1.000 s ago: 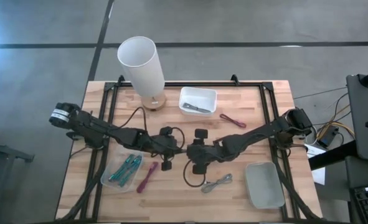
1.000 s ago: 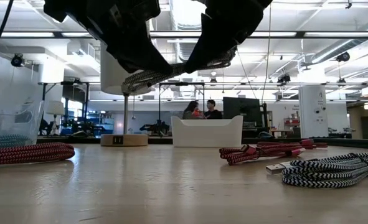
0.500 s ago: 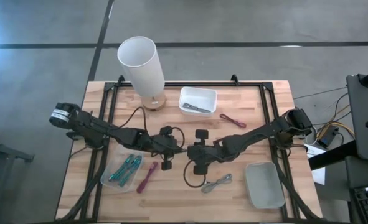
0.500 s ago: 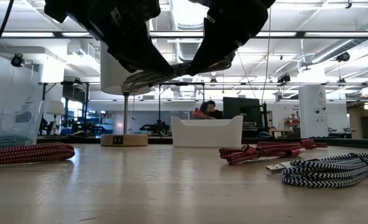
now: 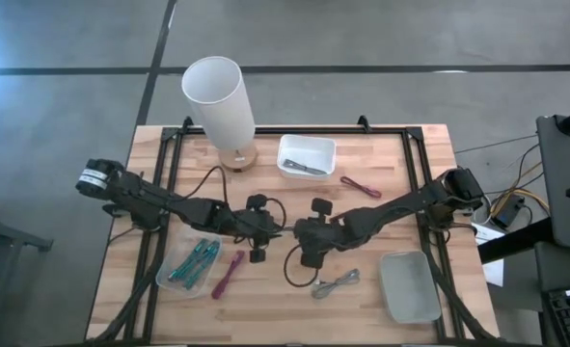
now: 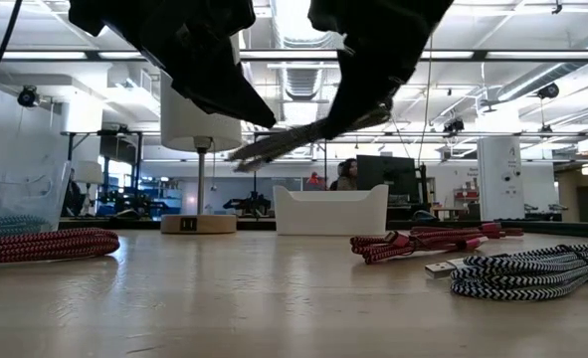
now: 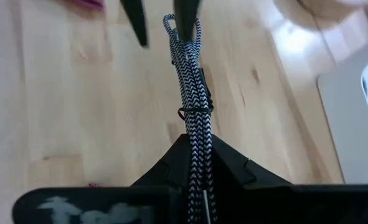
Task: Pick & Place USB Port
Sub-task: Put the top white black charger cable into the white bin
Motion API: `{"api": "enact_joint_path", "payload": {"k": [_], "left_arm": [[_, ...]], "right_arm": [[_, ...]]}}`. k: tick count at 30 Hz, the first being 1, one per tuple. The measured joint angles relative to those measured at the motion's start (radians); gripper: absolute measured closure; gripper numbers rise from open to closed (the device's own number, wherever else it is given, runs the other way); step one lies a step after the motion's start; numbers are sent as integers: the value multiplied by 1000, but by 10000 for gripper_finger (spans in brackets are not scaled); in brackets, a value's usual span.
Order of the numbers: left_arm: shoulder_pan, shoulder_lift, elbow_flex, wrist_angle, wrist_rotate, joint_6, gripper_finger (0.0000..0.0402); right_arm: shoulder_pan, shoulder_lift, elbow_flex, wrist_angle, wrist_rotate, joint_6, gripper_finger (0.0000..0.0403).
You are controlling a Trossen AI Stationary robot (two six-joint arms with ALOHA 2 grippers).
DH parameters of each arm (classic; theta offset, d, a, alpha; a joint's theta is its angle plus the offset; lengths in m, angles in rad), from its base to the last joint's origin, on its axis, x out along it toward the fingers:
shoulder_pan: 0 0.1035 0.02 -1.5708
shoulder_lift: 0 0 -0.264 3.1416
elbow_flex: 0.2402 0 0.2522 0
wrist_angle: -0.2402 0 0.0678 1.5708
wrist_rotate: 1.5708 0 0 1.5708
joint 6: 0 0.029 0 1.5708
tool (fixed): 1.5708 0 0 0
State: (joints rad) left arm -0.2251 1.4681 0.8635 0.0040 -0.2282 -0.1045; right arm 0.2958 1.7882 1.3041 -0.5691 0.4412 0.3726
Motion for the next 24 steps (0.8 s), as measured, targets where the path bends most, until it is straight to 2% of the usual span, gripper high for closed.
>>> {"api": "enact_joint_path", "payload": {"k": [8, 18, 22, 24], "left_arm": [[1, 0, 0, 1, -6, 1, 298], [1, 2, 0, 2, -6, -2, 298], [1, 2, -1, -8, -6, -2, 298], [1, 3, -1, -16, -6, -3, 298]], "right_arm": [[-47, 0, 4, -116, 28, 39, 367], [-313, -20, 12, -133, 29, -93, 367], [-393, -70, 12, -123, -68, -159, 367], [-417, -98, 12, -120, -71, -189, 367]]}}
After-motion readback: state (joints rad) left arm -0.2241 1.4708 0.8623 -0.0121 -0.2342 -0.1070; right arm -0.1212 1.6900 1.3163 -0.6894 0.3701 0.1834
